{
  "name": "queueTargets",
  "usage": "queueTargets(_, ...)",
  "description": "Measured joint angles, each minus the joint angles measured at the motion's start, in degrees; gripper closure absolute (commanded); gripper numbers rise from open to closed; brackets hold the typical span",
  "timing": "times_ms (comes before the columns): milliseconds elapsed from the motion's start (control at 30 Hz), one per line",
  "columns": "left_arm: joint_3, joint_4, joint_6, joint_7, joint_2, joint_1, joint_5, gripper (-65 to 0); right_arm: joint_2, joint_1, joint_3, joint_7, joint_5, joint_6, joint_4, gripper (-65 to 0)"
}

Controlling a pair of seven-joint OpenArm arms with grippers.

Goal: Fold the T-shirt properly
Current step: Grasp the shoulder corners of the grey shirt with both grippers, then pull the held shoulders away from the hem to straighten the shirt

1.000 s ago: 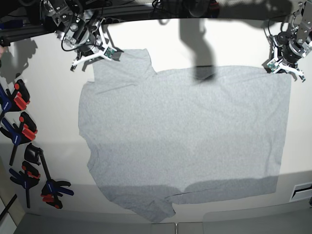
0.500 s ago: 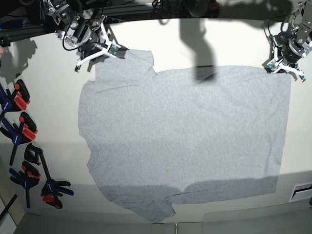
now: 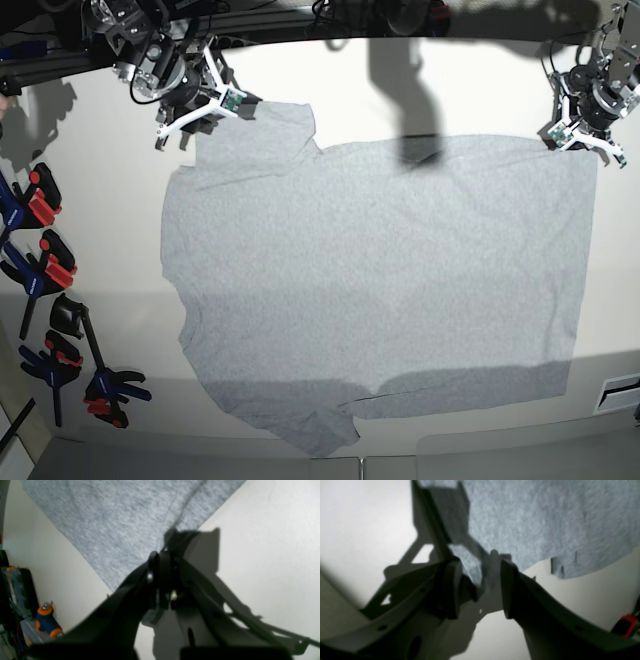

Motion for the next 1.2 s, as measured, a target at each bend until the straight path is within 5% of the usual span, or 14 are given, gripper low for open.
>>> queueTargets(267,0.00,0.00,0.00,0.02,0.00,-0.02,0.02,0.0,0.09,0.66,-7.63,3.65,-9.99,-8.61,-2.97,-21.6)
queueTargets(400,0.00,0.00,-0.02,0.02,0.00,0.00,0.02,0.0,0.24,0.94,-11.80,2.34,-11.21,-9.88,-3.19,0.0)
queueTargets(600,0.00,0.00,0.00,0.00,0.00,0.00,0.00,0.0,0.09,0.92,-16.37,-2.75,-11.87,-18.64,-3.17,0.0)
queueTargets(1067,-0.31,2.60,0.68,6.95,-0.13,2.01,0.28,0.0,0.50,-1.22,-17.14,-8.33,-9.05,-18.43,2.47,0.0)
queueTargets(1200,-0.22,5.97,0.66,7.78,-0.15,4.87,5.44,0.0,1.92,-4.20,-17.40,-8.79,-8.57,-19.67,5.46,0.0)
